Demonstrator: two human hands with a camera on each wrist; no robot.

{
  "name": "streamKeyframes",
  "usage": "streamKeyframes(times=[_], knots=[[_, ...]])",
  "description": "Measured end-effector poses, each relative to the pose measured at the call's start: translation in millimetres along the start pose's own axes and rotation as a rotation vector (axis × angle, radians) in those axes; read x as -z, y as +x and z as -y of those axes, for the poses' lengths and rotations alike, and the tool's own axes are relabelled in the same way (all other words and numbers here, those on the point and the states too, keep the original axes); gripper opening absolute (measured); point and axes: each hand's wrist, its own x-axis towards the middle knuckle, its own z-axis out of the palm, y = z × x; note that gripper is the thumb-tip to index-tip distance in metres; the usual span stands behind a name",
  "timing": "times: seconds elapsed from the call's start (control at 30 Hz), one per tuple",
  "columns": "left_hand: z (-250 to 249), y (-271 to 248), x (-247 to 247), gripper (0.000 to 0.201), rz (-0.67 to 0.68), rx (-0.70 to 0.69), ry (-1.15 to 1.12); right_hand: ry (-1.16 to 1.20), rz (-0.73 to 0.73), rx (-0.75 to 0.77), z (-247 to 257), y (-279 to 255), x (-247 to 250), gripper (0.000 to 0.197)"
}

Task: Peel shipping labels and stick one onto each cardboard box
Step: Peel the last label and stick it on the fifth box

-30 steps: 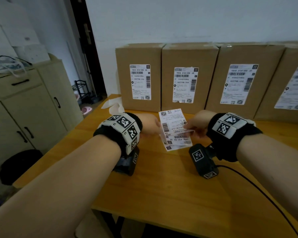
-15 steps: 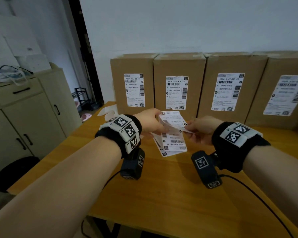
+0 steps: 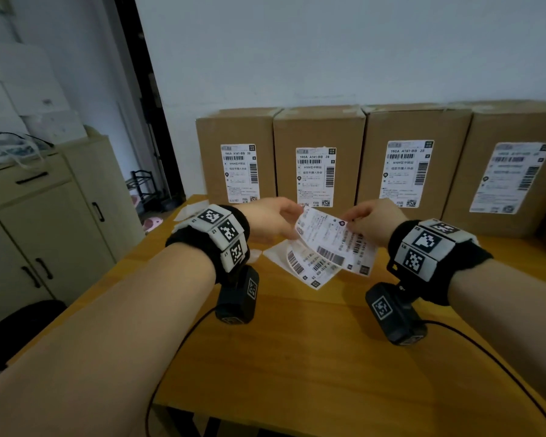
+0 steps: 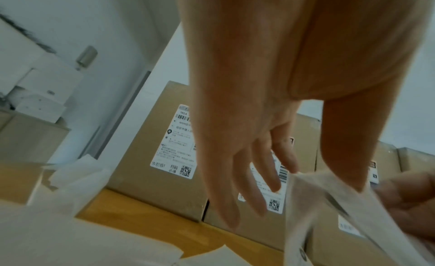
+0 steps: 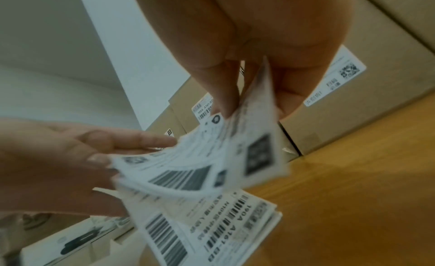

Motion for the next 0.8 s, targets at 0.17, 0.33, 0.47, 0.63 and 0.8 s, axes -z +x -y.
streamKeyframes(times=[0.17, 0.33, 0.47, 0.63, 0.8], knots=[[-7.7, 2.9, 2.0, 0.057, -0.024, -0.025, -0.134, -0.01, -0.001, 0.01, 1.3, -3.9, 6.5, 0.012], [-14.7, 11.1, -9.2, 0.037, -0.041, -0.08, -0.075, -0.061, -0.001, 0.077, 0.2, -5.7, 15.7, 0.016], [-16.9, 12.1, -13.8, 0.026, -0.148, -0.119, -0.019, -0.094, -0.022, 0.074, -2.8, -6.0, 19.5, 0.017], [-17.3, 16.2, -21.1, 0.012, -0.254, -0.152, 0.035, -0.212, -0.149, 0.172, 0.8, -7.8, -2.3, 0.055], [-18.8, 21.2, -22.5, 0.016, -0.278, -0.137, 0.04, -0.307, -0.019, 0.169, 7.7, -9.7, -16.6, 0.085]])
